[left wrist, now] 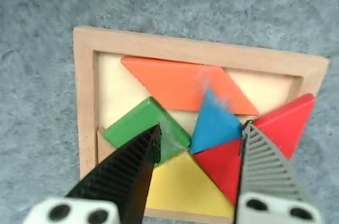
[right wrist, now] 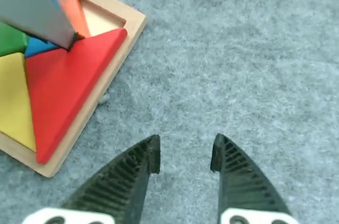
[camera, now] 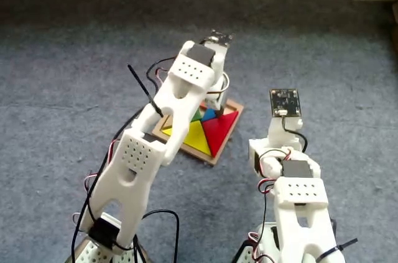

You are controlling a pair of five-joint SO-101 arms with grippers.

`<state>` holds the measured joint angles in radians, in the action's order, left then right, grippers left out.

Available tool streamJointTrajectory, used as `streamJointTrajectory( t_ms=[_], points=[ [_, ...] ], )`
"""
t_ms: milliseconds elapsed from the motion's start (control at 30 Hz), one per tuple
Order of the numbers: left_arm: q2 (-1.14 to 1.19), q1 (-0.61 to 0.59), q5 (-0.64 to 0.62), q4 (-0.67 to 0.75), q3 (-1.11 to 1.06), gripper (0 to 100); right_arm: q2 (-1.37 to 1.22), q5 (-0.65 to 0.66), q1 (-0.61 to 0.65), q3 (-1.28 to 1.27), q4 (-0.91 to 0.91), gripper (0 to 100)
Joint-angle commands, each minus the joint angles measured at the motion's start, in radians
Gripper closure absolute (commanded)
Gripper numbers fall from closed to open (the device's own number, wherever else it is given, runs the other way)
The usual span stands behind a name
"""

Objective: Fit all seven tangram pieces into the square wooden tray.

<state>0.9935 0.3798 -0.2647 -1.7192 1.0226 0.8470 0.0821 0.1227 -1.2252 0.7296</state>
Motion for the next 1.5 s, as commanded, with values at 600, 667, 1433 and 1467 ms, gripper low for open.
streamJointTrajectory(
  t_ms=[600,667,1433,1467],
  points=[
    [-0.111,-0.019,0.017,-0.038,0.027,97,0.027,-0.003,-0.012,0.01,-0.025,83.2],
    [-0.154,-0.018,0.017,-0.035,0.028,95,0.027,-0.003,-0.012,0.012,-0.025,83.2],
    [-0.036,-0.033,0.018,0.072,0.028,66,0.027,-0.002,-0.012,0.012,-0.025,83.2],
    [-0.035,-0.033,0.018,0.074,0.028,66,0.027,-0.002,-0.012,0.012,-0.025,83.2]
  ],
)
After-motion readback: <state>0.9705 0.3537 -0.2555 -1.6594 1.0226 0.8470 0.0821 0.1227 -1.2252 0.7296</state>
